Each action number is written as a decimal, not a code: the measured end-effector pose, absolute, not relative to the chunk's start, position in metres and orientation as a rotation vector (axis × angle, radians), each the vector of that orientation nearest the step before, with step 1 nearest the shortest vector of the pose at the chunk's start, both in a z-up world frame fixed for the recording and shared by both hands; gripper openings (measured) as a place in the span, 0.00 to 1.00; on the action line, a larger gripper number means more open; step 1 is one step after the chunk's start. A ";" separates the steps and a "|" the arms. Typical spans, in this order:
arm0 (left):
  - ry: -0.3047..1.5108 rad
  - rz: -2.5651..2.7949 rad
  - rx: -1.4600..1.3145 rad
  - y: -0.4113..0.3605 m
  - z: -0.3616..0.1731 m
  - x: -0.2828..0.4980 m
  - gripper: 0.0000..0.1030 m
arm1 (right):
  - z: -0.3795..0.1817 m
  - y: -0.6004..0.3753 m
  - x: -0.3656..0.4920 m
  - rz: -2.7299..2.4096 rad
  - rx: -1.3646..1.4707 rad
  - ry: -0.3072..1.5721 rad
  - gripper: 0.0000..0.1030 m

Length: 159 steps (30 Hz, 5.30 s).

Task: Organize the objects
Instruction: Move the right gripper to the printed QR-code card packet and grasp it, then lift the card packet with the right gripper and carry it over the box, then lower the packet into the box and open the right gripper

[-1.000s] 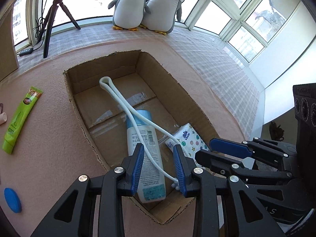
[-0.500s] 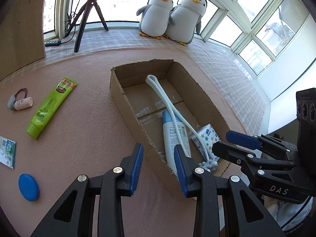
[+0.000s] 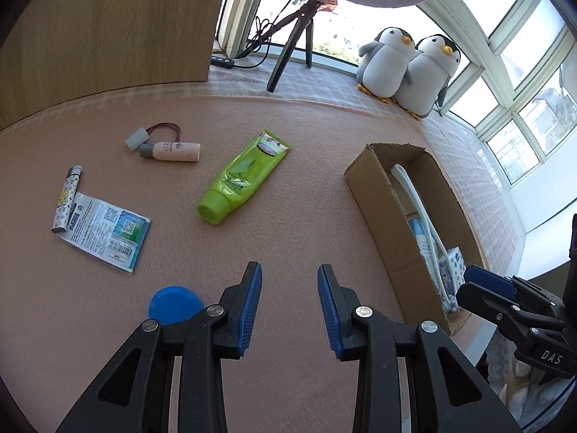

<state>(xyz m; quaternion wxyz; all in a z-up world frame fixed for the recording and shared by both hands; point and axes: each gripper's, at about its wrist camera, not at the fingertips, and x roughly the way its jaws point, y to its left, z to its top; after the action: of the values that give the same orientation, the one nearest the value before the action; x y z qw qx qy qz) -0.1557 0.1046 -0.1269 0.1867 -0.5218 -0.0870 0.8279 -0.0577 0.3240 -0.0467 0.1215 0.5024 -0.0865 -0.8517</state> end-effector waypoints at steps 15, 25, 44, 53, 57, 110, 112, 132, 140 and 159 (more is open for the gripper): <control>-0.275 2.447 -1.632 -0.006 -0.163 -0.262 0.34 | -0.053 0.277 -0.041 -2.435 1.504 -0.241 0.44; -0.174 2.427 -1.752 -0.017 -0.201 -0.300 0.33 | -0.059 0.278 -0.024 -2.430 1.546 -0.249 0.44; -0.289 2.353 -1.611 -0.045 -0.205 -0.158 0.32 | -0.067 0.233 -0.044 -2.309 1.506 -0.201 0.44; -0.433 2.264 -1.642 -0.060 -0.206 -0.110 0.32 | -0.080 0.205 -0.048 -2.222 1.513 -0.165 0.44; -0.435 2.225 -1.633 -0.045 -0.207 -0.092 0.32 | -0.092 0.198 -0.051 -2.180 1.529 -0.163 0.44; -0.224 2.156 -1.425 0.089 -0.137 -0.066 0.39 | -0.091 0.244 -0.064 -2.153 1.578 -0.327 0.28; -0.215 2.145 -1.407 0.116 -0.139 -0.086 0.39 | -0.085 0.257 -0.068 -2.184 1.565 -0.342 0.28; -0.144 2.065 -1.325 0.270 -0.123 -0.154 0.39 | -0.056 0.384 -0.126 -2.373 1.529 -0.348 0.28; -0.114 2.064 -1.327 0.300 -0.128 -0.169 0.39 | -0.069 0.410 -0.142 -2.378 1.564 -0.413 0.28; -0.144 2.127 -1.351 0.253 -0.127 -0.166 0.39 | -0.069 0.391 -0.132 -2.406 1.545 -0.395 0.29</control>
<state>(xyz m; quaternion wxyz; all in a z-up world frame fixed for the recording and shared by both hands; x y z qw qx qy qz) -0.1657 0.2528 -0.1271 0.3039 -0.5098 -0.0542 0.8030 -0.1324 0.3908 -0.0689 0.1270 0.5310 -0.1356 -0.8267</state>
